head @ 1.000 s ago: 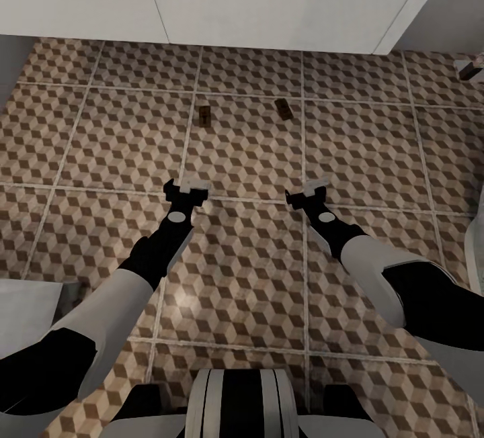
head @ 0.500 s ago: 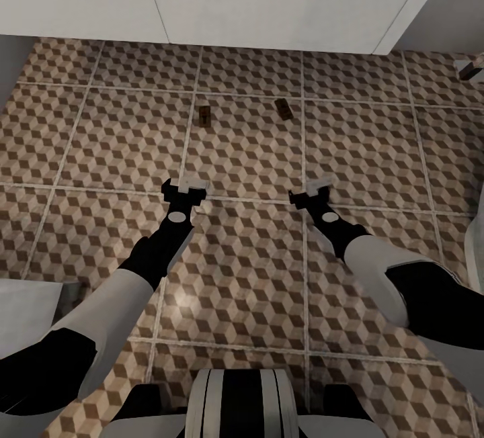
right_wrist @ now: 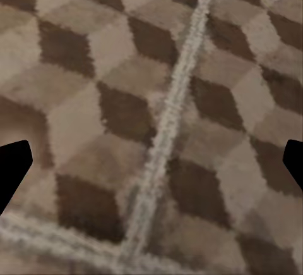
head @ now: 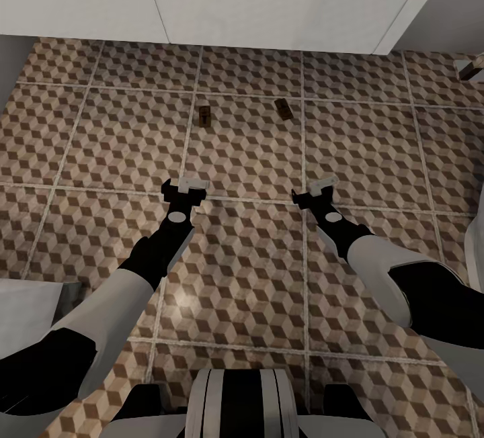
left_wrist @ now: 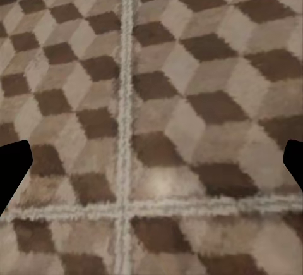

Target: Take the four mousetraps from the cabinet in the bathroom and place them on the bathroom floor. Make sure all four end up on the same floor surface, and ensure that at least two of them are either under or directly next to the same bathroom sink.

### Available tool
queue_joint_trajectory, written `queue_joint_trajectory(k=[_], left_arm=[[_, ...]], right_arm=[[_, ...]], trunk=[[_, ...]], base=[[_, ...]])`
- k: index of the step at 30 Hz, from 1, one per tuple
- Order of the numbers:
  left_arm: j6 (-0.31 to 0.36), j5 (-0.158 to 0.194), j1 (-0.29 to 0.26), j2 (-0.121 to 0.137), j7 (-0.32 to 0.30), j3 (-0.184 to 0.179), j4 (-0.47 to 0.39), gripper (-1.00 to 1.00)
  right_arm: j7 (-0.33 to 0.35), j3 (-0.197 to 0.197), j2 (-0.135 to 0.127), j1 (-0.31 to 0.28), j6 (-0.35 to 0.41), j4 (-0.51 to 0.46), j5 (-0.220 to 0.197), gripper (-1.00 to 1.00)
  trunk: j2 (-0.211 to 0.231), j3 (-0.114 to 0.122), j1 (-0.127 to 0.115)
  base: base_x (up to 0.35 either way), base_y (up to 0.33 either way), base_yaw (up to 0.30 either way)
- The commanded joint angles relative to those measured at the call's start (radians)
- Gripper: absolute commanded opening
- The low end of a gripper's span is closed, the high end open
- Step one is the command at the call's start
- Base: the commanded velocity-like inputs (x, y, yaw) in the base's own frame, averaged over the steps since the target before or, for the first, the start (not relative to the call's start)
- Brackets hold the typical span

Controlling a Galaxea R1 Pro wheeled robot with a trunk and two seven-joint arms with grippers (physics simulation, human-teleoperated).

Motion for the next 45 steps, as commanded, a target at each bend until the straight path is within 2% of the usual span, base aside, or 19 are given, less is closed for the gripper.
queue_joint_trajectory(k=[1, 15, 28, 37, 39, 40, 45], left_arm=[[0.007, -0.002, 0.0, 0.001, 0.007, -0.004, -0.001, 1.0], [0.009, -0.002, 0.0, -0.001, 0.007, -0.004, -0.001, 1.0], [0.038, 0.001, 0.001, 0.001, 0.007, -0.004, 0.013, 1.0], [0.038, 0.002, 0.039, -0.001, 0.005, -0.006, 0.046, 1.0], [0.036, 0.002, 0.057, -0.002, 0.005, -0.007, 0.05, 1.0], [0.033, 0.003, 0.084, -0.002, 0.004, -0.006, 0.052, 1.0], [0.03, 0.002, 0.13, -0.002, 0.003, -0.007, 0.053, 1.0]], right_arm=[[-0.008, 0.003, 0.0, -0.001, -0.002, 0.001, 0.01, 1.0], [-0.008, 0.003, 0.0, -0.001, -0.002, 0.001, 0.01, 1.0], [-0.007, 0.003, -0.002, -0.001, -0.002, 0.006, 0.01, 1.0], [-0.006, 0.004, -0.029, 0.003, -0.014, 0.025, 0.008, 1.0], [-0.005, 0.004, -0.038, 0.025, -0.028, 0.027, 0.008, 1.0], [-0.005, 0.004, -0.046, 0.073, -0.046, 0.027, 0.008, 1.0], [-0.004, 0.004, -0.056, 0.131, -0.062, 0.028, 0.008, 1.0]], trunk=[[0.0, 0.003, -0.001], [0.003, 0.058, -0.007], [0.006, 0.108, -0.013], [0.008, 0.143, -0.017], [0.009, 0.15, -0.018], [0.009, 0.154, -0.018], [0.01, 0.174, -0.02]], base=[[0.0, 0.0, 0.0], [0.0, 0.0, 0.0], [0.0, 0.0, 0.0], [0.0, 0.0, 0.0], [0.0, 0.0, 0.0], [0.0, 0.0, 0.0], [0.0, 0.0, 0.0]])
